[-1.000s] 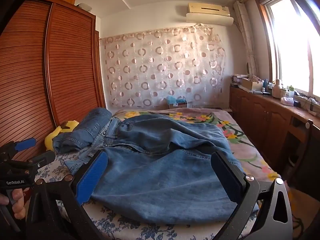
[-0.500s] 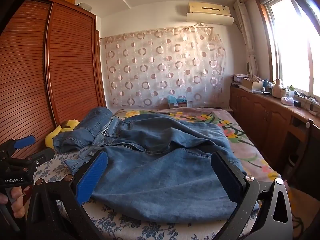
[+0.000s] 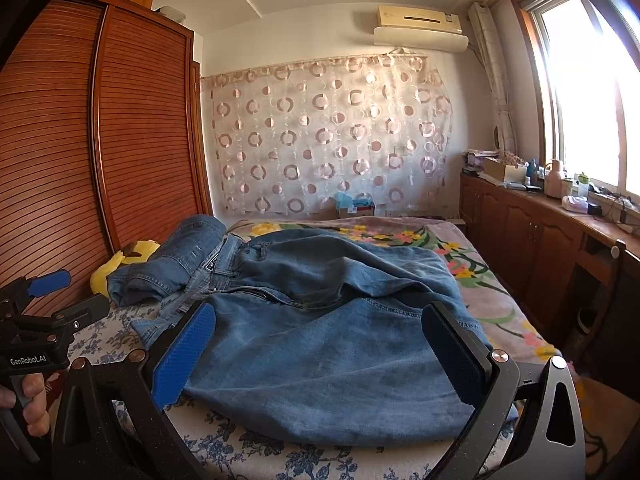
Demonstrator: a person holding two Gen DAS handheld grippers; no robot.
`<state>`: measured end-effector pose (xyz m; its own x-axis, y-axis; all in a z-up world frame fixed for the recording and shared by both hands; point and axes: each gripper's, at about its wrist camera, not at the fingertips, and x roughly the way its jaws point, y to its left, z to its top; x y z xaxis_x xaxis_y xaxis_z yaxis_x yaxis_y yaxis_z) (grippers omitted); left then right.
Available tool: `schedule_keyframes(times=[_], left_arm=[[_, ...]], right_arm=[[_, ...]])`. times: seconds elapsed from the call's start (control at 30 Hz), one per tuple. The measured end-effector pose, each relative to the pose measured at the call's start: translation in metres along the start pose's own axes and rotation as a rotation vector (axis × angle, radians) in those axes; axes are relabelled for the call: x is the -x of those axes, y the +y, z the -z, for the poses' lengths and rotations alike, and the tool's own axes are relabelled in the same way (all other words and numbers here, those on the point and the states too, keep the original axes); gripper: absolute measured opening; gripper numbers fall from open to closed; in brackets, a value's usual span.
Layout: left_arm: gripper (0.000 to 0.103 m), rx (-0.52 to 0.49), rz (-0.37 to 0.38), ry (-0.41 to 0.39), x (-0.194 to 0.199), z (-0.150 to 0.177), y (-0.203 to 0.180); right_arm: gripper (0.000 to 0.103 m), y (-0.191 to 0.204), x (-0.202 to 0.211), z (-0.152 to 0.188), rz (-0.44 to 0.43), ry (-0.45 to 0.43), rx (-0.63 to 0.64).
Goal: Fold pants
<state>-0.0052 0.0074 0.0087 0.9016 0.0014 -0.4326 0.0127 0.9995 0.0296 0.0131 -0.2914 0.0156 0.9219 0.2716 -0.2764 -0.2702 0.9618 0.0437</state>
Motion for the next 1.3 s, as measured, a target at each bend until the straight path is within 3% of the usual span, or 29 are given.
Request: schedule_keyframes(times=[1.3], left_arm=[[0.103, -0.006, -0.010, -0.017, 0.006, -0.010, -0.002]], right_arm=[[0.103, 0.002, 0.001, 0.000, 0.001, -0.007, 0.004]])
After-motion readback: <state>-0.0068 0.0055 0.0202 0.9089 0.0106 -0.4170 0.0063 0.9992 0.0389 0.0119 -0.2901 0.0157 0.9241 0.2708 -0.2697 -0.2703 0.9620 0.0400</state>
